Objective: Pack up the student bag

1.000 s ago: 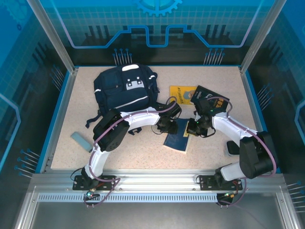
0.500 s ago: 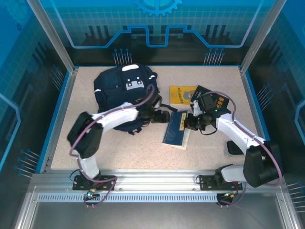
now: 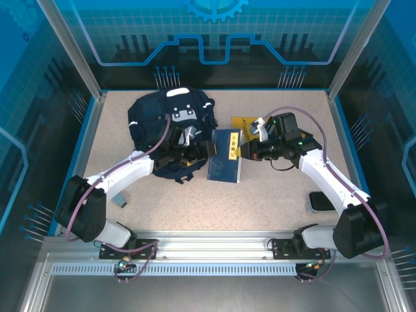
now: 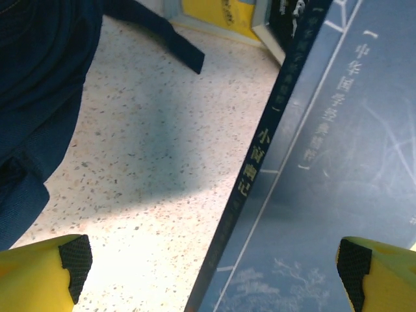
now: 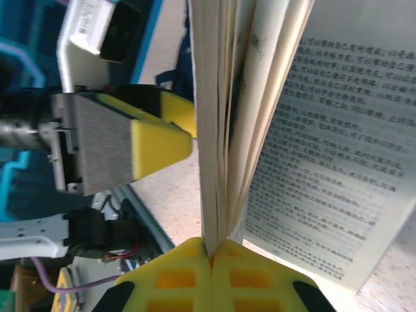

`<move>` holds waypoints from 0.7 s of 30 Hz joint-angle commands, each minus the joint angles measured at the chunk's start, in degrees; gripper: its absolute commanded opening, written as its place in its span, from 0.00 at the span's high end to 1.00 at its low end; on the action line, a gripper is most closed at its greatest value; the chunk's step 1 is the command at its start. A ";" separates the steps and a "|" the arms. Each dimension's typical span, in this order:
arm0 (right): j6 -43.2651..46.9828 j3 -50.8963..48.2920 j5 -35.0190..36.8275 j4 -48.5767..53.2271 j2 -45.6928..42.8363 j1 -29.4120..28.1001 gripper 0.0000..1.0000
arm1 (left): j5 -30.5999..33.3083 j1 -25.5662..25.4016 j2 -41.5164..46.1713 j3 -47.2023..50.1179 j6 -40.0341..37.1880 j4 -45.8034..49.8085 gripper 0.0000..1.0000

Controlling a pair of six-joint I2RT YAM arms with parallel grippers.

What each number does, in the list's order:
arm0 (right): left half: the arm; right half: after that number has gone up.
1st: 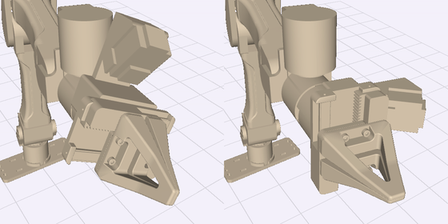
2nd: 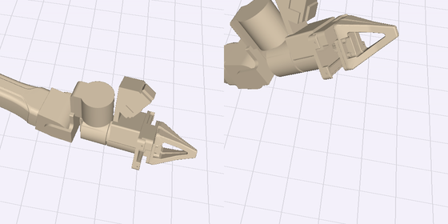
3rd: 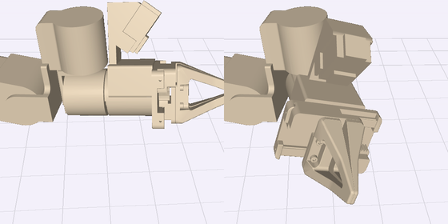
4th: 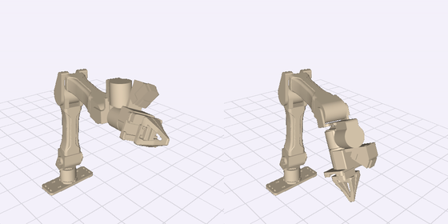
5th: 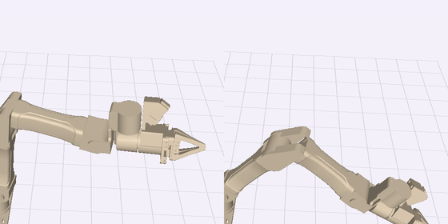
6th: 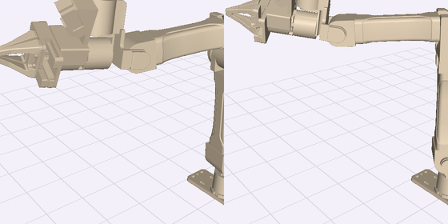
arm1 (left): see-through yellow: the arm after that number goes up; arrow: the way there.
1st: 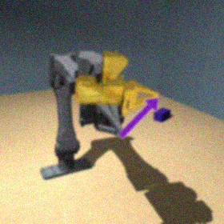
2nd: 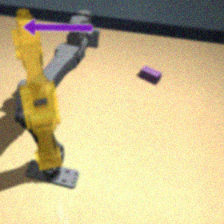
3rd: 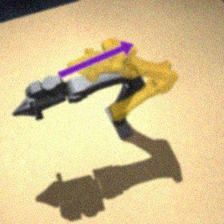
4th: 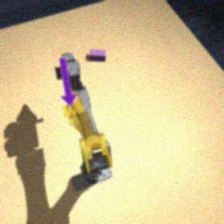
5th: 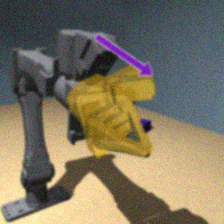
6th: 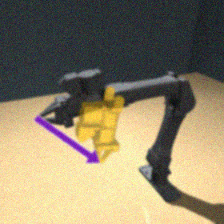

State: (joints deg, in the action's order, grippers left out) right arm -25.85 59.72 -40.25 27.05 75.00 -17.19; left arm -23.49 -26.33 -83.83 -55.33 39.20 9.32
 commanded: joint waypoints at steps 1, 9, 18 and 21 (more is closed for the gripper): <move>-0.26 2.27 -8.25 -3.24 -0.30 0.40 1.00 | -7.70 0.89 2.35 1.83 3.21 -9.51 0.01; -1.79 2.24 -12.10 -6.20 -1.30 0.35 1.00 | -14.42 0.88 2.14 3.67 8.30 -23.43 0.09; -2.10 3.62 -9.46 -4.15 -0.56 1.20 1.00 | -14.66 0.85 5.21 4.98 6.90 -24.51 0.48; -1.97 4.24 -6.77 -2.63 -0.37 1.53 0.96 | -14.94 0.93 6.45 5.31 6.85 -24.87 0.62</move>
State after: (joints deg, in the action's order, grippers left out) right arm -27.42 61.49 -48.10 24.03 74.89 -16.34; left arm -35.94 -25.43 -79.96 -50.57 46.39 -12.75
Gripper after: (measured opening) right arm 0.060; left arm 0.404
